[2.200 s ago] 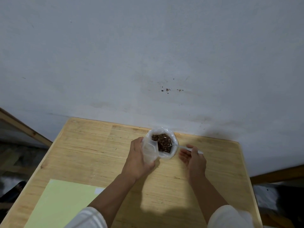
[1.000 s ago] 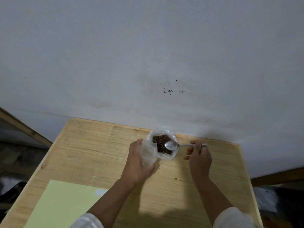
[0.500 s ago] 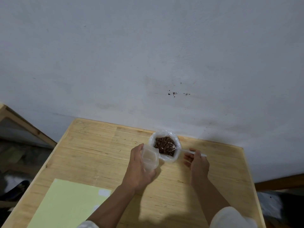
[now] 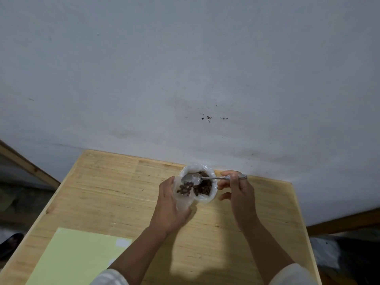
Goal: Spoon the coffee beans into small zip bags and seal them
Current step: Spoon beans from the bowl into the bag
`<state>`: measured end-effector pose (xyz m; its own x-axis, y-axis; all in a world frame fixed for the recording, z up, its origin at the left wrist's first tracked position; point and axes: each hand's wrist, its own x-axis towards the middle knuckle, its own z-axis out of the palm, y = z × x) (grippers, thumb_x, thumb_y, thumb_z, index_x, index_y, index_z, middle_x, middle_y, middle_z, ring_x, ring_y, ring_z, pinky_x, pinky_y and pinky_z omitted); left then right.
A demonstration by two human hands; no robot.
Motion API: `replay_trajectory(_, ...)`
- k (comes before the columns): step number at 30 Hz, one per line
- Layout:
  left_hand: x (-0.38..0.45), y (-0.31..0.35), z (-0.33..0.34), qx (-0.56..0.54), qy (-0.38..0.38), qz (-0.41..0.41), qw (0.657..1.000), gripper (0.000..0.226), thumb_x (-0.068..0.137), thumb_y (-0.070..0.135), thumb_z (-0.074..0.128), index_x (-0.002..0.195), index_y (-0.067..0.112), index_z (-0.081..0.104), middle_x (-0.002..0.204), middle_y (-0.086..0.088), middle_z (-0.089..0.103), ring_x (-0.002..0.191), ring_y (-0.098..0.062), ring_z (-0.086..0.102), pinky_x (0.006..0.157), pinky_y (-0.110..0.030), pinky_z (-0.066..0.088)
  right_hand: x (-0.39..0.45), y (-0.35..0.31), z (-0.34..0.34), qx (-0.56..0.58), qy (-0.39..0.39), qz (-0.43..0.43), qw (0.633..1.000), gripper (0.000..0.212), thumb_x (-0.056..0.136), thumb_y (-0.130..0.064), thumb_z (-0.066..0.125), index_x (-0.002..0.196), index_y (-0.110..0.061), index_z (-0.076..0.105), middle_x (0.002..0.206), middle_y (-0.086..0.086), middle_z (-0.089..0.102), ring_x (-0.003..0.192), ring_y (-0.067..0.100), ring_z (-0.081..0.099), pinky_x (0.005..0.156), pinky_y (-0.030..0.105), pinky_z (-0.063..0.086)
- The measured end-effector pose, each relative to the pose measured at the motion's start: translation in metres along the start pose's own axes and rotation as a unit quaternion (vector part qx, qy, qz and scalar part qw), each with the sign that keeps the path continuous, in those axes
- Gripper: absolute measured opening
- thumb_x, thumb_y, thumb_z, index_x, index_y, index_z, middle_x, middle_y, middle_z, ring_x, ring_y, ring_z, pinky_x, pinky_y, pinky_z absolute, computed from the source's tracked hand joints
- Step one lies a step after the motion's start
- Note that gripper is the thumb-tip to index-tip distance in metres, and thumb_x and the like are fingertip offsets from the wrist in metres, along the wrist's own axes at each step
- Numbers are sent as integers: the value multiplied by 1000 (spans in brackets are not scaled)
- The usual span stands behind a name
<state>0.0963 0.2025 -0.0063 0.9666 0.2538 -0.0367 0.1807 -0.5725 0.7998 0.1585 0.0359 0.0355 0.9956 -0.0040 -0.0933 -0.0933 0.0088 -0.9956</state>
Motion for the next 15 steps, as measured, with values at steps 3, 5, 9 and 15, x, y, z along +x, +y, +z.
replay_trajectory(3,-2,-3,-1,-3,1,5,1000,105,67,54,73,144,10,17,141,0,25,121,-1,26,99,-11,25,1,4,0,4,40,2,999,31,101,-14,34,94,-7,63,71,6,64,63,9,62,47,24,50)
replay_trajectory(5,-4,-3,-2,-7,3,1,1000,110,62,62,68,145,10,17,143,1,26,125,-4,28,101,-15,26,3,14,-1,-14,105,22,994,30,100,-16,36,89,-14,63,70,6,63,61,10,61,47,25,51)
replay_trajectory(9,-8,-7,-1,-19,20,-11,1000,104,66,44,78,145,11,18,145,2,28,127,-2,28,101,-8,24,5,42,-2,-126,166,65,976,27,100,-20,38,94,-13,63,70,2,65,53,9,60,48,26,54)
replay_trajectory(15,-10,-8,0,-43,30,-28,998,104,66,38,80,145,14,18,136,11,27,122,-1,32,87,8,22,5,64,15,-61,119,134,982,20,99,-17,41,99,-13,61,81,4,69,70,15,66,51,24,54)
